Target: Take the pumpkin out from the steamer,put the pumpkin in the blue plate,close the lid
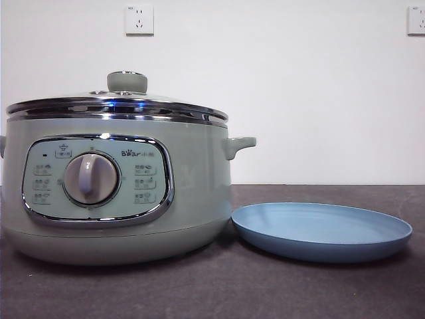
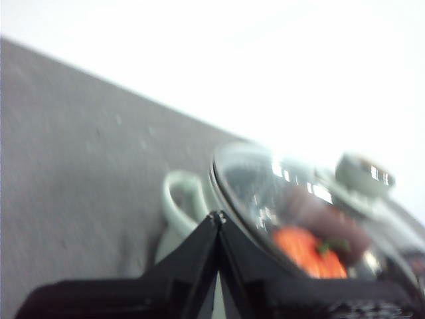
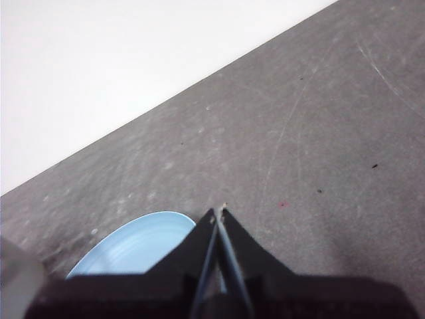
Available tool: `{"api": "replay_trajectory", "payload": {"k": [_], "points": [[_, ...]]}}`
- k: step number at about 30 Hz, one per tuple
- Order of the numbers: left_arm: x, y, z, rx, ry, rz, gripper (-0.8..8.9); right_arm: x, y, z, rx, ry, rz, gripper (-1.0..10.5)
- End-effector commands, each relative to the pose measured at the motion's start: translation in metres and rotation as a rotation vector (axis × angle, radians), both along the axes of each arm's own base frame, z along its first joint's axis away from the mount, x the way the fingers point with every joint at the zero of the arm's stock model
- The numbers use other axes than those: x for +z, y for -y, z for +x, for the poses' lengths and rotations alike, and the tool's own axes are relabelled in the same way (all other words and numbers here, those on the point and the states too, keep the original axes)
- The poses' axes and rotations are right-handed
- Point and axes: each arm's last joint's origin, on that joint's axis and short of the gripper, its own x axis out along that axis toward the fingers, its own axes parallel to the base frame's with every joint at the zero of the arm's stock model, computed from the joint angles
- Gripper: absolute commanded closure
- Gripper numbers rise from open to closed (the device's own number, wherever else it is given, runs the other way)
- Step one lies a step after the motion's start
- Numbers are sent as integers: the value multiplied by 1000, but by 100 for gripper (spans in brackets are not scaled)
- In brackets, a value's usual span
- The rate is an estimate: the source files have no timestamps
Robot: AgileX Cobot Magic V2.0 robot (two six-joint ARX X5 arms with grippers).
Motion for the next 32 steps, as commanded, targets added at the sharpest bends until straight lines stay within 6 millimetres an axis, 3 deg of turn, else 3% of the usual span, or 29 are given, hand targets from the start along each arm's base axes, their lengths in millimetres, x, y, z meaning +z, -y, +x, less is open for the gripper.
{"api": "replay_trajectory", "payload": {"k": [1, 5, 11, 20, 27, 32], "points": [[1, -1, 1, 33, 43, -16, 819, 1, 0, -1, -1, -12, 18, 963], [7, -1, 0, 29, 70, -18, 820, 11, 0, -4, 4, -28, -18, 963], [23, -1, -4, 27, -32, -6, 820, 41, 1, -8, 7, -33, -42, 963], [87, 2, 12, -46, -83, 123, 820, 111, -2, 3, 104, -7, -154, 963], [143, 8, 42, -221, -175, 278, 818, 162, -9, 30, 308, -15, -259, 936], [168, 11, 60, -319, -226, 320, 817, 183, -16, 53, 512, -86, -316, 917]]}}
